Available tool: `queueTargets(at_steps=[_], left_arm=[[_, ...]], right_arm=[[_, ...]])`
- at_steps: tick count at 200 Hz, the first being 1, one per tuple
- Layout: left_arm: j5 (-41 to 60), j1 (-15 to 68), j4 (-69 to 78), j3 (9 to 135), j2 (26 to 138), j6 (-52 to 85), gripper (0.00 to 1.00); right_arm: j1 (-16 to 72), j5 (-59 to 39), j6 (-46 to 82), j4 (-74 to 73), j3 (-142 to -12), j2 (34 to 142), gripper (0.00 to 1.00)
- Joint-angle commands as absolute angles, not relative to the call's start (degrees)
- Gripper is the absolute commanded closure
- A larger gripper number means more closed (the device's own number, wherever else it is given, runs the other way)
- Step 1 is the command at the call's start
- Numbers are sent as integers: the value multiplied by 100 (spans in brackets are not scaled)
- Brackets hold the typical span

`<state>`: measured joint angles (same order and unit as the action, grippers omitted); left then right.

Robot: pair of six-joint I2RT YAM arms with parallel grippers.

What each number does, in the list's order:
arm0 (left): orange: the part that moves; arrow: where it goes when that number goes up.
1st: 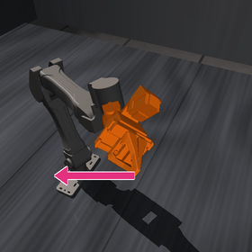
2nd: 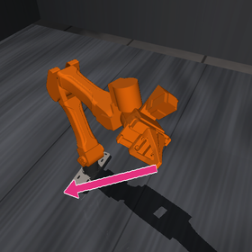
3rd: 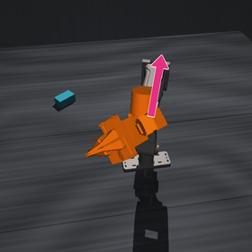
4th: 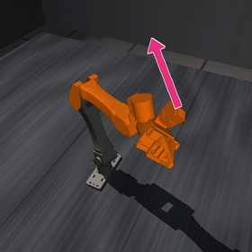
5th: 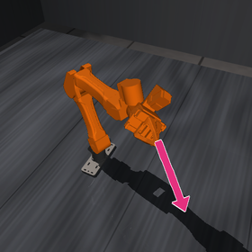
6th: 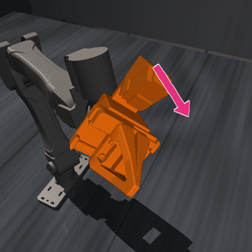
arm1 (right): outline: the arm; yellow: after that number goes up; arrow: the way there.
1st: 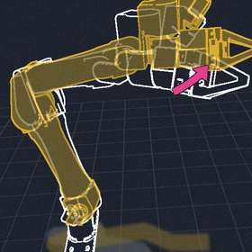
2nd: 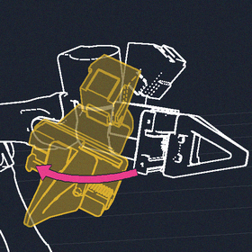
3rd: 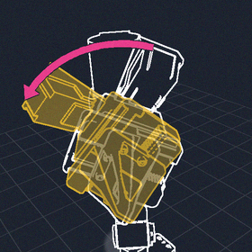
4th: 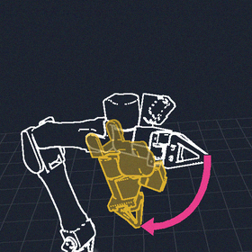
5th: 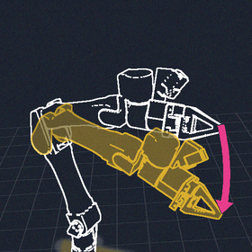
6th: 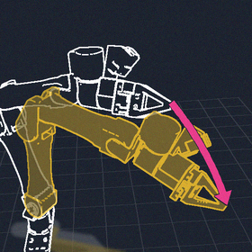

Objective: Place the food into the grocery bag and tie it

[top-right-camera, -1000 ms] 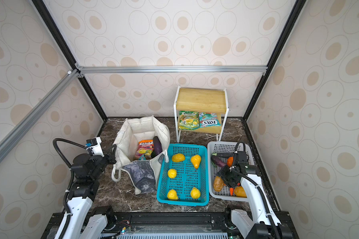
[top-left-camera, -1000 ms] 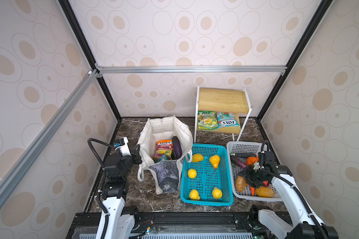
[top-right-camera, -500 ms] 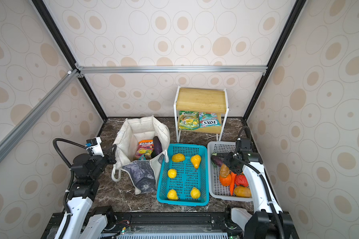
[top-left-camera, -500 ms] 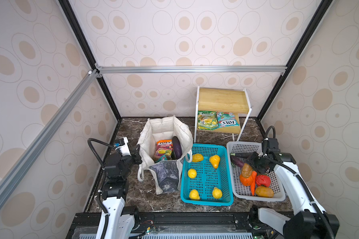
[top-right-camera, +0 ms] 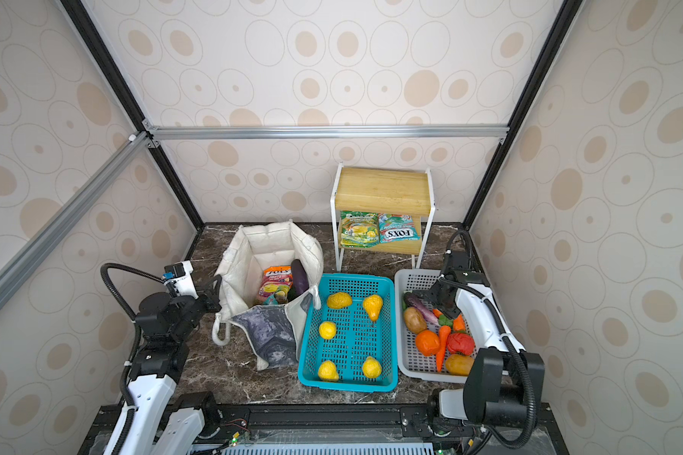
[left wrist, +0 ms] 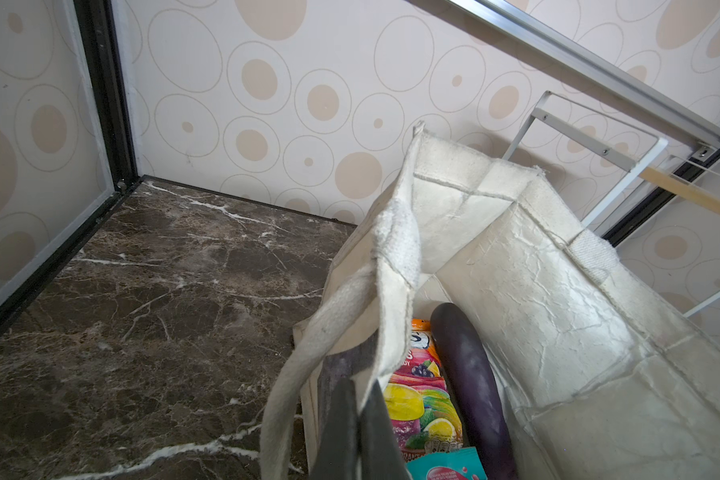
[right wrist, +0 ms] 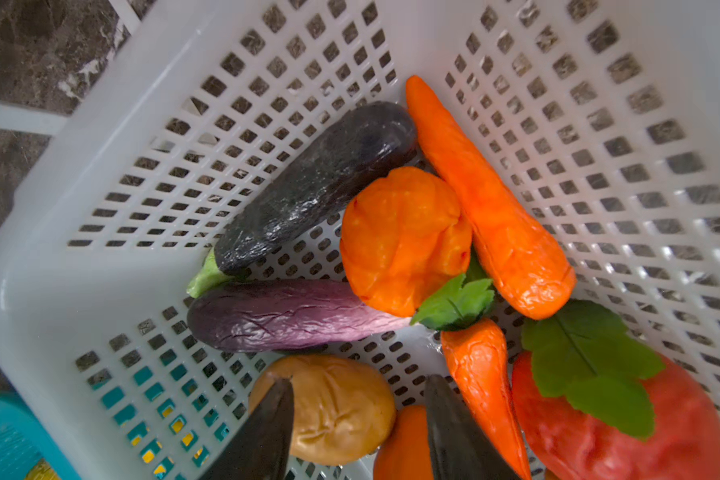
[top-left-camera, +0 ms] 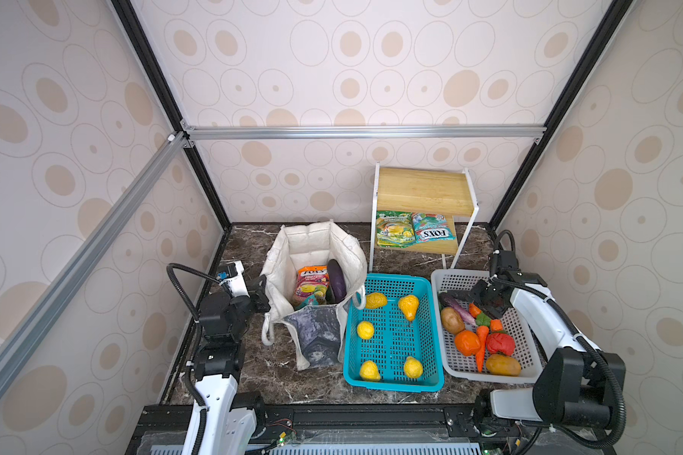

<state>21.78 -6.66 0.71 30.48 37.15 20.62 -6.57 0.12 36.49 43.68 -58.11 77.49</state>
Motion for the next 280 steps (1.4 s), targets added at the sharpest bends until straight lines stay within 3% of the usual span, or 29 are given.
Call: queueTargets(at_steps=[1,14,47,66,187,253,272,276,280], left_arm=[[2212,-693,123,3120,3620,1998,100],[2216,-690,123,3120,3629,2011,100],[2255,-692,137,3118,3656,2015,100],[2241,-693,130,3120,3656,2007,100],[2217,-693,109,3118,3679,2004,100],[2223,-694,119,3116,3693,2004,100],[2215,-687,112,3120,3709,2004,100],[2209,-694,112,3120,3709,2006,100],[2211,-689,111,3120,3709,1997,100]], right_arm=[[-692,-549,3519,4244,-5531,7426,26],[-690,-794,3303,4116,-5357,7361,21],[-684,-852,2619,3990,-5177,7549,21],[-600,-542,2533,3889,-5066,7520,27],[-340,-1625,3045,3300,-4736,8329,21],[-334,-1729,3146,3022,-4512,8321,17],[-336,-1881,3165,3070,-4509,8226,14],[-334,-1911,3164,3081,-4514,8190,4],[-334,-1916,3171,3114,-4510,8156,2]])
